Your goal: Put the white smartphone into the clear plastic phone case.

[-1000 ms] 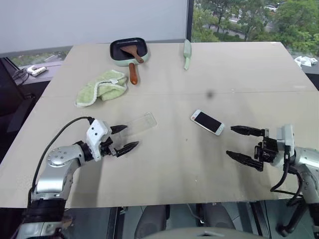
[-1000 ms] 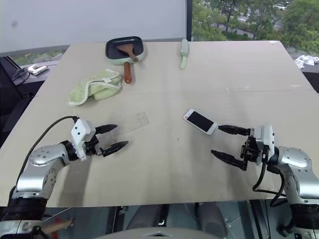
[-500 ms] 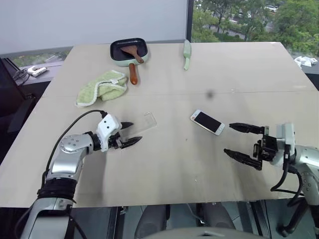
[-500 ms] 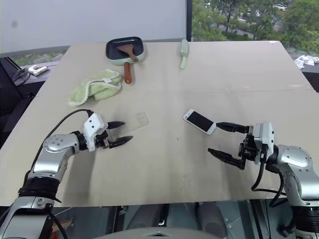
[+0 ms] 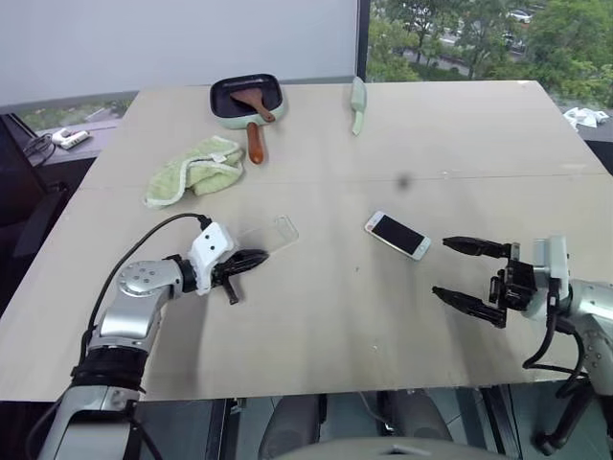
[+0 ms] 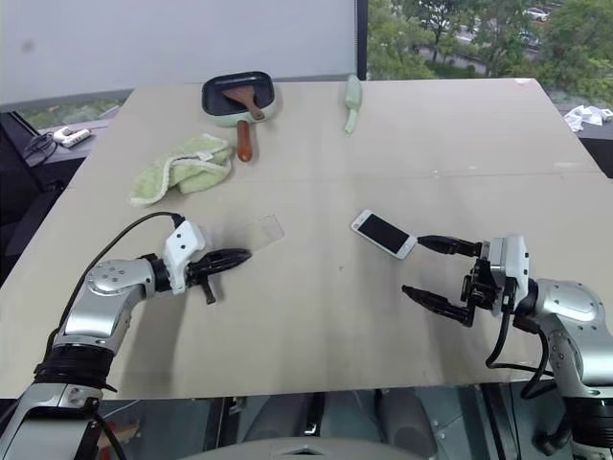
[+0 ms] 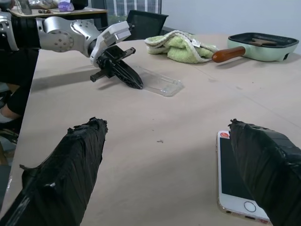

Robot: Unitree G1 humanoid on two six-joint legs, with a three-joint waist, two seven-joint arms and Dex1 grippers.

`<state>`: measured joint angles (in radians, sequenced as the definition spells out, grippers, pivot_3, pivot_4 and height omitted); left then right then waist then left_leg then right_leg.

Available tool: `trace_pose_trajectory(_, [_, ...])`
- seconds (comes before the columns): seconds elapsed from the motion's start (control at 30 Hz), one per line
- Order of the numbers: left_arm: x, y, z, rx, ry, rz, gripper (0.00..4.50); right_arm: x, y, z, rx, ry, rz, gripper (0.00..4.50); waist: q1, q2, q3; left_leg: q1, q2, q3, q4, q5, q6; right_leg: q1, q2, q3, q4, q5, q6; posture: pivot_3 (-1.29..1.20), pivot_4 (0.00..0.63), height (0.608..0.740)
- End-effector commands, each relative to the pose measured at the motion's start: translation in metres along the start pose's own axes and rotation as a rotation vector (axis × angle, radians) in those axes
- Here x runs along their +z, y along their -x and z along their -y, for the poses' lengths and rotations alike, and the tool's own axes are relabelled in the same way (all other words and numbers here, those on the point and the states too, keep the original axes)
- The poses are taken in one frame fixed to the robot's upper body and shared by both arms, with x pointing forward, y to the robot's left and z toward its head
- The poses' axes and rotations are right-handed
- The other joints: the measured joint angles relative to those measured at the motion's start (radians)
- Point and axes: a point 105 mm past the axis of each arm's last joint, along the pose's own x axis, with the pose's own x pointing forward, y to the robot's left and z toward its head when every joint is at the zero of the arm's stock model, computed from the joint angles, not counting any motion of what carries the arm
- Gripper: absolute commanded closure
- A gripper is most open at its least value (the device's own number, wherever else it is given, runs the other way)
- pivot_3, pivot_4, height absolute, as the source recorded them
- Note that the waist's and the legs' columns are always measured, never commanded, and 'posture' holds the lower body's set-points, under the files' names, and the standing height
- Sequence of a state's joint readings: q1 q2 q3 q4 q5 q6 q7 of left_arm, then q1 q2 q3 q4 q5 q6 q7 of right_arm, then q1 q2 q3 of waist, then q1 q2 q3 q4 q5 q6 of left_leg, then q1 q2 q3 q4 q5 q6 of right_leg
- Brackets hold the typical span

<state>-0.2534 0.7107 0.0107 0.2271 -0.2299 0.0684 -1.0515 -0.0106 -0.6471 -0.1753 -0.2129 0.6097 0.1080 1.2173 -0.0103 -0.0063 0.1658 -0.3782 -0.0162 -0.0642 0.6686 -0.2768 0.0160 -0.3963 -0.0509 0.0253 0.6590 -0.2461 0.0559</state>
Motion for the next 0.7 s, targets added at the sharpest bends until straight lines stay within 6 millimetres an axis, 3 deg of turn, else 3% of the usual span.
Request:
trace_pose_trajectory(0.03, [0.012, -0.011, 0.027, -0.128, -0.005, 0.028, 4.39, 0.003, 0.015, 0.006, -0.037, 0.014, -0.015, 0.0, 0.002, 0.0, 0.0, 0.0, 0.0, 0.0, 0.0, 0.0, 0.0, 0.0, 0.0, 0.0, -0.001, 0.0, 0.0, 0.0, 0.15, 0.74])
trace_pose_trajectory(0.27, [0.051, -0.035, 0.086, -0.36, -0.012, 0.148, 4.39, -0.017, 0.036, 0.003, -0.067, -0.018, -0.115, 0.0, 0.005, -0.001, 0.001, -0.002, -0.001, -0.001, 0.0, -0.001, 0.001, -0.001, -0.002, 0.0, -0.002, 0.0, 0.0, 0.0, 0.15, 0.74])
trace_pose_trajectory(0.37, [0.057, -0.045, 0.114, -0.471, -0.019, 0.158, 4.39, -0.019, 0.038, 0.002, -0.088, -0.023, -0.118, 0.0, 0.0, -0.001, 0.001, -0.001, -0.001, 0.0, 0.0, -0.001, 0.001, 0.0, -0.002, 0.0, -0.001, 0.0, 0.0, 0.0, 0.15, 0.74])
trace_pose_trajectory(0.57, [0.051, -0.058, 0.14, -0.587, -0.06, 0.105, 4.39, -0.027, 0.04, 0.006, -0.164, -0.015, -0.171, 0.0, -0.002, -0.001, 0.001, -0.001, 0.0, 0.001, 0.0, 0.0, 0.001, 0.0, 0.001, 0.001, -0.001, 0.0, 0.0, 0.0, 0.15, 0.74])
trace_pose_trajectory(0.7, [0.047, -0.065, 0.146, -0.595, -0.098, 0.083, 4.39, -0.024, 0.038, 0.008, -0.202, -0.002, -0.177, 0.0, 0.0, -0.001, 0.001, -0.001, 0.0, 0.001, 0.0, 0.0, 0.001, 0.0, 0.001, 0.001, -0.001, 0.0, 0.0, 0.0, 0.15, 0.74])
